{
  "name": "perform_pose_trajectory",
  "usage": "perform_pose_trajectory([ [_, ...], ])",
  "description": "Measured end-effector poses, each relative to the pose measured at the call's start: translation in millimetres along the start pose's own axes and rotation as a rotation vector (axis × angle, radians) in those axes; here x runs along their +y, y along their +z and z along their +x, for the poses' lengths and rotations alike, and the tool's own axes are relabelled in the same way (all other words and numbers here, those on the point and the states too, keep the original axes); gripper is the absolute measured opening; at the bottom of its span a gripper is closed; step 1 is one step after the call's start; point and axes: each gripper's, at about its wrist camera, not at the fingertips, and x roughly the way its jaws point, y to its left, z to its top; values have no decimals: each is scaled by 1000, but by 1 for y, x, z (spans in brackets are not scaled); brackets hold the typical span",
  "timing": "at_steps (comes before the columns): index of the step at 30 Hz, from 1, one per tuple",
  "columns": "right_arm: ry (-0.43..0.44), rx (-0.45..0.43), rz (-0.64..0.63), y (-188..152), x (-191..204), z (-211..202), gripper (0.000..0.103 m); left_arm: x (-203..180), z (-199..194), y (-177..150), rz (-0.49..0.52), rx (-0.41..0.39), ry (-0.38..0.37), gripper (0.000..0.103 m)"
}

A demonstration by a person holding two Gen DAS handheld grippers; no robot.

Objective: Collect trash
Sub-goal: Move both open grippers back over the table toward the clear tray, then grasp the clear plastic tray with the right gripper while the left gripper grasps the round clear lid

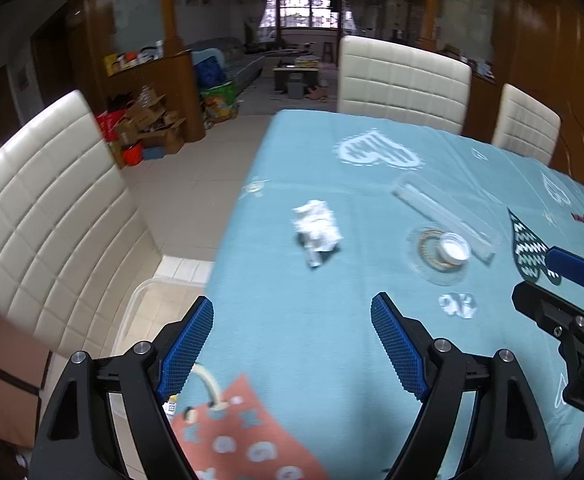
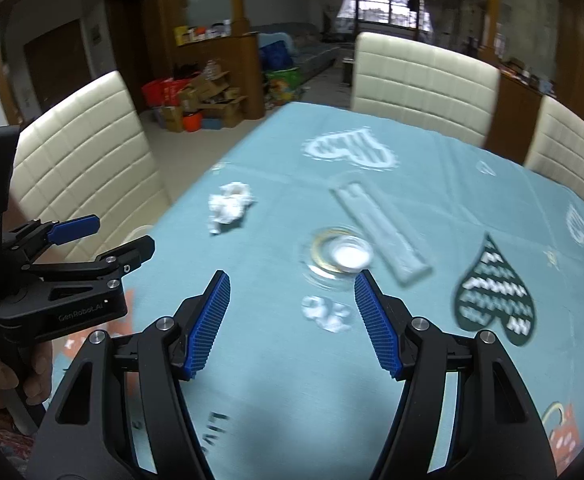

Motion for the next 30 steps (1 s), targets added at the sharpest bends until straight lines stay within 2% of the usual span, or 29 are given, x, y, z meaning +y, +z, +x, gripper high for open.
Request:
perform_pose_trajectory([
  [13,-67,16,59,-8,-62,-4,66,-64,13,10,72,15,-67,79],
  [26,-76,71,81,-9,-99,24,67,-105,37,19,139,47,-101,79],
  [28,-72,88,74,-6,-104,35,70,-111,42,22,161,49,-102,79],
  [30,-67,105,62,-4,-108,46,78,-115,48,24,178,52,-99,79],
])
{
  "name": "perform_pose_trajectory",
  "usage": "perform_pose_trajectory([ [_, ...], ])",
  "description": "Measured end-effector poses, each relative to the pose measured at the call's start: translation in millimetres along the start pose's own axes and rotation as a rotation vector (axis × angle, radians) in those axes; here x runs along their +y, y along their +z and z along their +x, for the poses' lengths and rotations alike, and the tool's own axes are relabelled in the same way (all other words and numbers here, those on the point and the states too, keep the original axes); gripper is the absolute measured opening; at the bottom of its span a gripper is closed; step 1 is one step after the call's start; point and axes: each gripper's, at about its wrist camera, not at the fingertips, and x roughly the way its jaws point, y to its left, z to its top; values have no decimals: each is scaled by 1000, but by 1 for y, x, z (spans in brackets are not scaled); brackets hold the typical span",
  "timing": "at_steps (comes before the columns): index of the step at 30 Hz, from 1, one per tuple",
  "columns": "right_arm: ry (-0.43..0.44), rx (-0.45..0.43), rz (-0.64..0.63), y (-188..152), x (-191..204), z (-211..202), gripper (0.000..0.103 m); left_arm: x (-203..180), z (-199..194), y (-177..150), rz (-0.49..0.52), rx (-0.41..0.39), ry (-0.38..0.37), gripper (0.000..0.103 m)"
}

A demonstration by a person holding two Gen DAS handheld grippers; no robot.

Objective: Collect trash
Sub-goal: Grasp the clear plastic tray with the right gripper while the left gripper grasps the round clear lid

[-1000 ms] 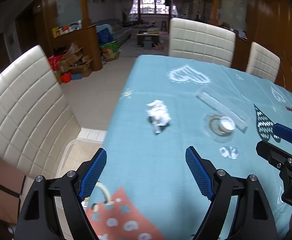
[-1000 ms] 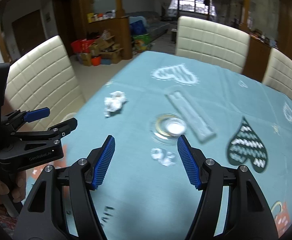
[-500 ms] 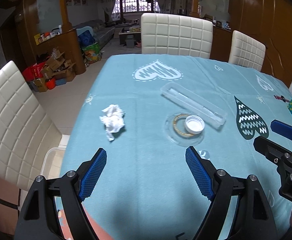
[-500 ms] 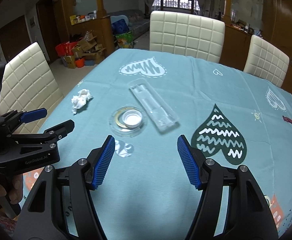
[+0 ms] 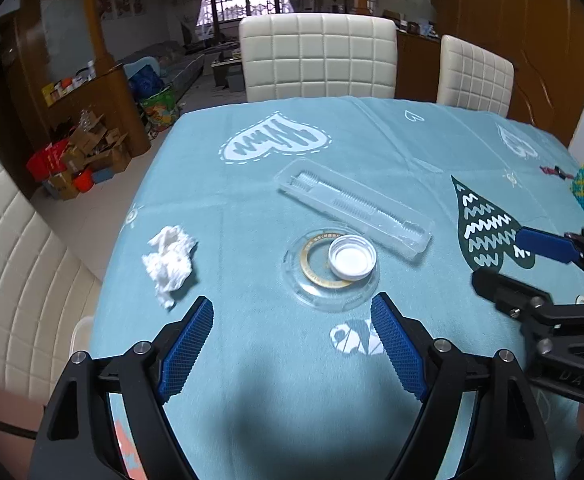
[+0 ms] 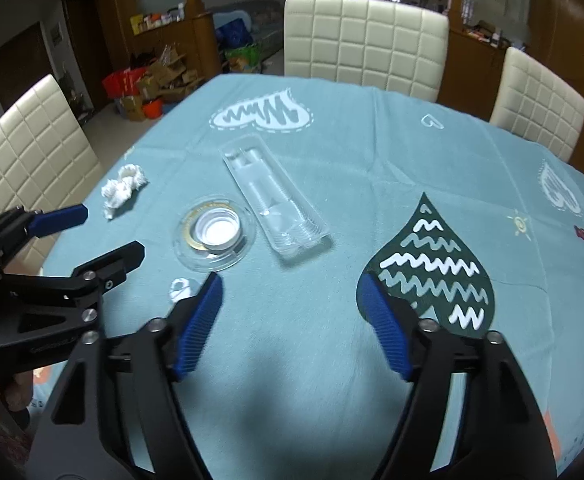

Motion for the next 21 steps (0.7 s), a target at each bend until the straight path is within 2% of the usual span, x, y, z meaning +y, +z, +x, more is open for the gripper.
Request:
perform_pose_trajectory([
  [8,-9,49,-78,19,-12,53,79,0,34,11,22,33,26,79],
  [16,42,88,-153,32,-10,91,79,3,54,12,22,51,38,79],
  [17,48,90,-155,33,-10,94,73,2,55,12,23,53,37,79],
  [18,55,91,-157,34,-9,96,56,1,56,11,24,54,37,79],
  [21,57,85,-153,34,-9,96,50,-1,55,10,27,54,31,79],
])
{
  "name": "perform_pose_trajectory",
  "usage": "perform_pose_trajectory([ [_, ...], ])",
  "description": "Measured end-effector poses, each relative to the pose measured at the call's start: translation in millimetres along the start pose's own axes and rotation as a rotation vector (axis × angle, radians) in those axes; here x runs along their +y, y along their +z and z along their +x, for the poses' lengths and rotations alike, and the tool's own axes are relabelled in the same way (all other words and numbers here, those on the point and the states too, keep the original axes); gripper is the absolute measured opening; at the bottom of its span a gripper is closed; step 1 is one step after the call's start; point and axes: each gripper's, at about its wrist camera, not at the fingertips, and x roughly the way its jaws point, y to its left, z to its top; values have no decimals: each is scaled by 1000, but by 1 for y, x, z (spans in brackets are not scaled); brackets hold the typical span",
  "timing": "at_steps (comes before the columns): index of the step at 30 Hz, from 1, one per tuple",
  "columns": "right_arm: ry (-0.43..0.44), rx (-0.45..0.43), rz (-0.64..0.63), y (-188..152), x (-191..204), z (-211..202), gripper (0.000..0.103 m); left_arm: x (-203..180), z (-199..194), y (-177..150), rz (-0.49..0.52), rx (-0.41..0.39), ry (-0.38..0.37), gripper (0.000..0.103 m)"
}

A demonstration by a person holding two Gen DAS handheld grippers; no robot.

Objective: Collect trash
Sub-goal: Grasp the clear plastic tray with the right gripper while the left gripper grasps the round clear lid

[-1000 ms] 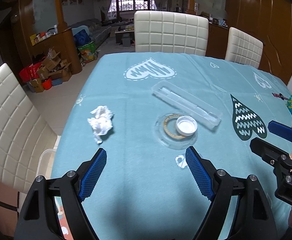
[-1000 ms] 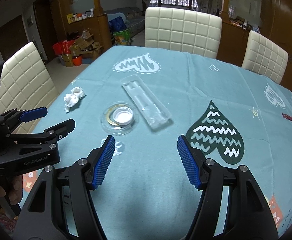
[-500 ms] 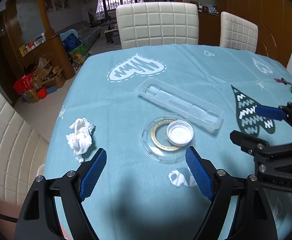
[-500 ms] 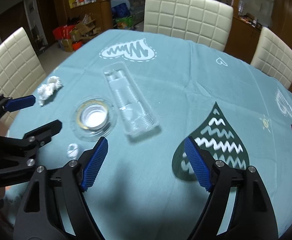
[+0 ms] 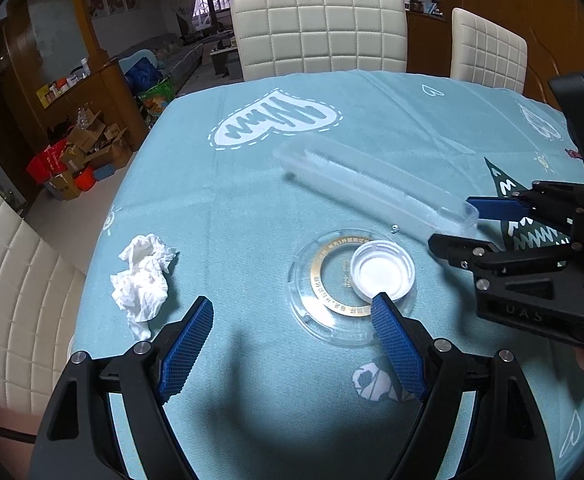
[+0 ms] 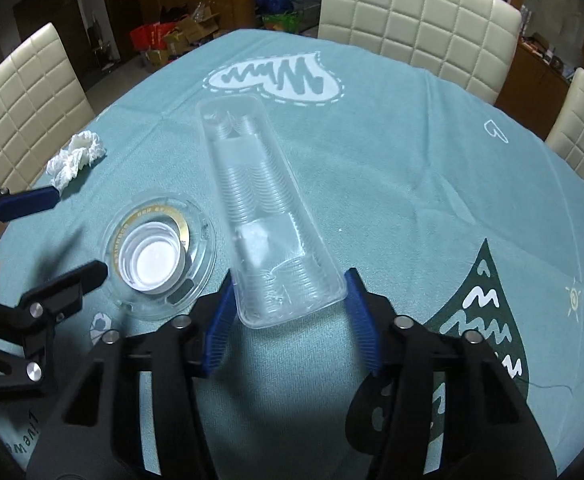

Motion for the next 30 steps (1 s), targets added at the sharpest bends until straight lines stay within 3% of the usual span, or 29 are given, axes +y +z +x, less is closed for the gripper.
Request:
perform_pose_trajectory([
  [9,-67,-63,73,-13,-20,-22,49,-26,5,10,57,-34,-15,79],
  [16,-65,-66,131,-18,-33,-26,49,-42,15,18,99,-49,-43,78],
  [21,-56,-71,155,-17,-36,-25,49,-45,22,19,119,-34,-64,46],
  [24,-49,-73,162,-18,-36,-25,49,-45,21,19,122,-41,-70,39],
  [30,-42,-84,155,-17,-31,-30,49,-41,12,18,106,-65,-65,39],
])
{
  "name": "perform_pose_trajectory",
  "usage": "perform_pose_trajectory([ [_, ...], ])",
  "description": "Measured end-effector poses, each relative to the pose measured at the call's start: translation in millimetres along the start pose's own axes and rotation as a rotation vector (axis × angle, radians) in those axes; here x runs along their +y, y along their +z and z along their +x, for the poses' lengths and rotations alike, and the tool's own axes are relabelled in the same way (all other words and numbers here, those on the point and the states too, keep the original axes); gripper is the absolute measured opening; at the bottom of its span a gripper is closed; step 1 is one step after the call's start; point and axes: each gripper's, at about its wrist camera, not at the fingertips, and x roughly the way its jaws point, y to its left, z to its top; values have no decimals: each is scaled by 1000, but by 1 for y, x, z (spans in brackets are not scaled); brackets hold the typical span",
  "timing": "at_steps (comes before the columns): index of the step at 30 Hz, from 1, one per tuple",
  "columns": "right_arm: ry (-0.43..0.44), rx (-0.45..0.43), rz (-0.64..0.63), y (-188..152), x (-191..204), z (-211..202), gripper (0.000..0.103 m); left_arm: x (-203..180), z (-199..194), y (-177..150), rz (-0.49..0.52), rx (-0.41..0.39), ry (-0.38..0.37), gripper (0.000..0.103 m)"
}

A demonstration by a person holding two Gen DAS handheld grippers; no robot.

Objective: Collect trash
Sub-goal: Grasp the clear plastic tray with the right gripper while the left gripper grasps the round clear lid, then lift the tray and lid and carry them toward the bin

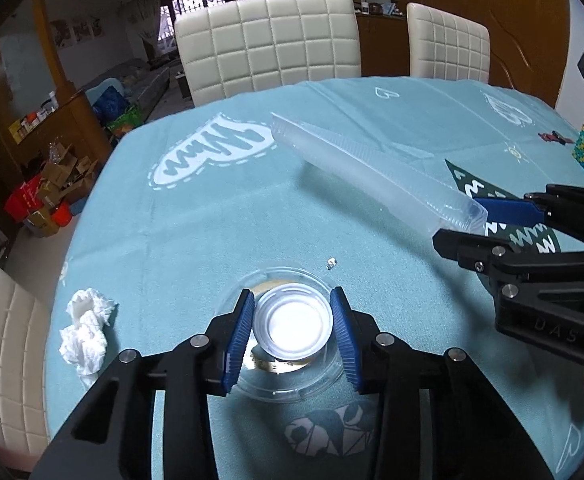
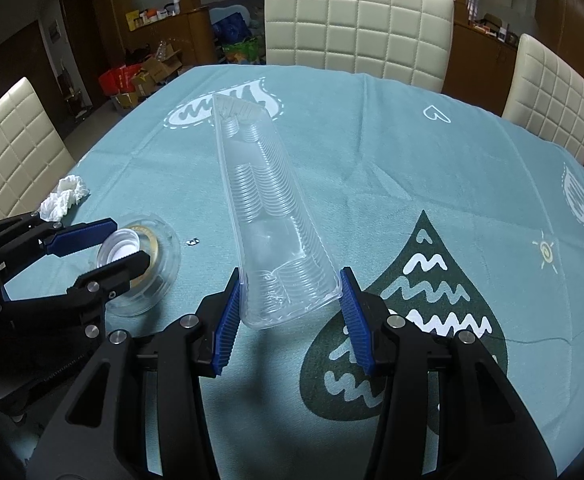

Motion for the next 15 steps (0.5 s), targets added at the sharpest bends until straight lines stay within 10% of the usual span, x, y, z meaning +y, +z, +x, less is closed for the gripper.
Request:
perform_pose_trajectory([
  [15,14,-53,-91,-4,54,-55,49,36,-58,-10,-84,-82,47,39],
])
